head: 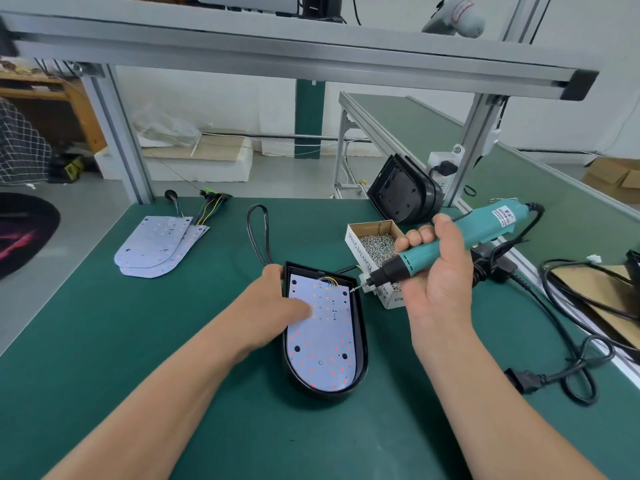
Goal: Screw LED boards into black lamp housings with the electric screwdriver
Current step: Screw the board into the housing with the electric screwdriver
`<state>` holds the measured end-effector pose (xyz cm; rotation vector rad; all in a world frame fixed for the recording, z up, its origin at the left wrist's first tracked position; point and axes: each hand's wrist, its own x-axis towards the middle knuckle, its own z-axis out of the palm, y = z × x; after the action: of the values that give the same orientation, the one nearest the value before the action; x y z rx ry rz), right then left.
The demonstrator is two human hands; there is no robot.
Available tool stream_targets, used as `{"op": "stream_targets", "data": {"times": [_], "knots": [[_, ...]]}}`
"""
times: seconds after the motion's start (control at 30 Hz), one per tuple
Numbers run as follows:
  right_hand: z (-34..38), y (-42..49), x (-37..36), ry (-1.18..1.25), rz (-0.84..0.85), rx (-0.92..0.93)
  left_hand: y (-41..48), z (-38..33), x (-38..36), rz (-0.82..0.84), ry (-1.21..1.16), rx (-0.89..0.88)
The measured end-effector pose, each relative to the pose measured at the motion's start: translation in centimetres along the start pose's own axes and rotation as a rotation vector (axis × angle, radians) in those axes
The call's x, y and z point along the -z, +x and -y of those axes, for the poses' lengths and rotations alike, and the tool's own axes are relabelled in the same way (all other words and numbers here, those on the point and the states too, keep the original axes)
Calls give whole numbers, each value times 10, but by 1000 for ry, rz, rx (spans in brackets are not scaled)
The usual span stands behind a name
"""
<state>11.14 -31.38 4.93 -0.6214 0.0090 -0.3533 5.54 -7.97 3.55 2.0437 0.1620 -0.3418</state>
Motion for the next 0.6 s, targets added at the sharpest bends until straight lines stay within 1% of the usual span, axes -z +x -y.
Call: {"op": "stream_targets", "data": {"times": [0.2,0.6], "knots": [[-5,-4,-2,-85,51,21,1,0,-2,-3,-45,-2],[-8,-7,-4,-170,125,60,-2,-4,-3,-9,-34,21]]}}
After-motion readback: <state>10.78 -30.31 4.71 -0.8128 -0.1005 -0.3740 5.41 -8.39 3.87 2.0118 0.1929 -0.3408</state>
